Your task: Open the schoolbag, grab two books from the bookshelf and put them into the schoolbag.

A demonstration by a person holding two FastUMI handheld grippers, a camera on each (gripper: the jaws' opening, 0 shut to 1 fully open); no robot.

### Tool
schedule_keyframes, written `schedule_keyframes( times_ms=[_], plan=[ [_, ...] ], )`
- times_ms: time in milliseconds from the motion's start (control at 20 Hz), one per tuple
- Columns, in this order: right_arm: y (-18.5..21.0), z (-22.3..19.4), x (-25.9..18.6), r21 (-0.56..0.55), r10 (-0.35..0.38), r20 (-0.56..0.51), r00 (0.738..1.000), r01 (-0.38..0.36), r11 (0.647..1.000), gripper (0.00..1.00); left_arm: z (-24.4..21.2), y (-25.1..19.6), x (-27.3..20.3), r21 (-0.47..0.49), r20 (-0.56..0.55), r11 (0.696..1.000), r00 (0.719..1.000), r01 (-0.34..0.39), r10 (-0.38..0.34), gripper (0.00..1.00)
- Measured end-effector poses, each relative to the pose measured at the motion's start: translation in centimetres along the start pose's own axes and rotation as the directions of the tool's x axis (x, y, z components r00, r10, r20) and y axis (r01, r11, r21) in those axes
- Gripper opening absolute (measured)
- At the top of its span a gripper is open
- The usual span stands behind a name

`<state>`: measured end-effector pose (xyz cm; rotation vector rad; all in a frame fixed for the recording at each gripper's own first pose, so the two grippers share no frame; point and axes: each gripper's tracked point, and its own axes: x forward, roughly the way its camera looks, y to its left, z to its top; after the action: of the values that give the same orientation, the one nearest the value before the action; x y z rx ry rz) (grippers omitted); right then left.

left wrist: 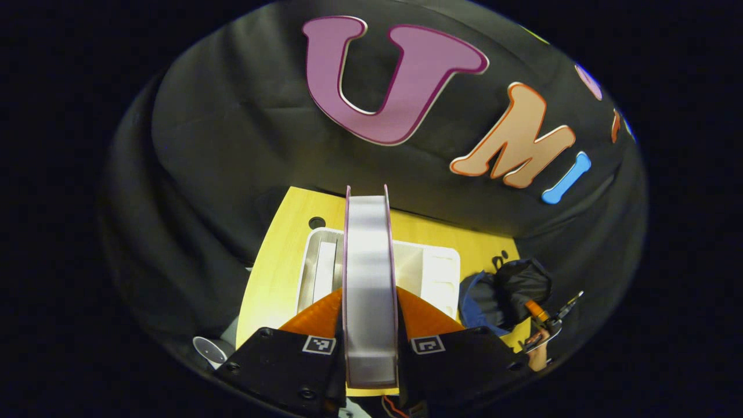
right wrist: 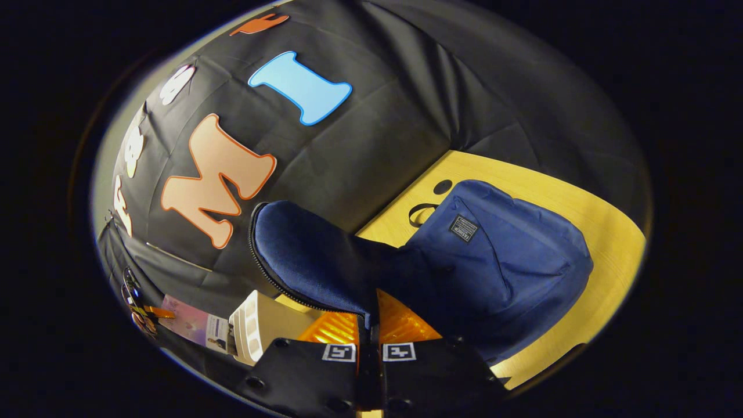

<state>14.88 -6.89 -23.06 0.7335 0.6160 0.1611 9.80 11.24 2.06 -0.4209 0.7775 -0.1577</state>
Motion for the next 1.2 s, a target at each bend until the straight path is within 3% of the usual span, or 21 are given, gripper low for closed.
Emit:
schedule_keyframes(
  times_ms=[250, 450, 650, 1000, 1050, 1200],
  plan=[
    [0.0, -0.2, 0.1, -0.005, -0.002, -0.007, 1.0, 0.002, 1.0, 0.04, -0.5, -1.3, -0.3, -0.139, 0.038, 0.985, 0.994, 0.104, -0.1, 0.31],
    [0.0, -0.2, 0.1, -0.012, -0.004, -0.011, 1.0, 0.004, 1.0, 0.04, -1.2, -3.1, 0.5, -0.286, 0.073, 0.932, 0.975, 0.223, -0.211, 0.3],
    [0.0, -0.4, 0.2, -0.014, -0.001, -0.023, 1.0, 0.0, 1.0, 0.04, -1.8, -5.8, 2.7, -0.36, 0.106, 0.882, 0.952, 0.306, -0.287, 0.3],
    [0.1, -0.6, 0.3, -0.018, 0.005, -0.026, 1.0, -0.005, 1.0, 0.06, -5.1, -13.6, 8.6, -0.397, 0.083, 0.829, 0.915, 0.393, -0.394, 0.3],
    [0.1, -0.5, 0.3, -0.017, 0.005, -0.024, 1.0, -0.005, 1.0, 0.0, -5.8, -14.9, 9.5, -0.397, 0.068, 0.828, 0.912, 0.397, -0.405, 0.3],
    [0.1, -0.4, 0.2, -0.009, 0.006, -0.019, 1.0, -0.006, 1.0, 0.06, -8.0, -18.3, 12.3, -0.4, 0.021, 0.825, 0.904, 0.399, -0.427, 0.3]
  ],
)
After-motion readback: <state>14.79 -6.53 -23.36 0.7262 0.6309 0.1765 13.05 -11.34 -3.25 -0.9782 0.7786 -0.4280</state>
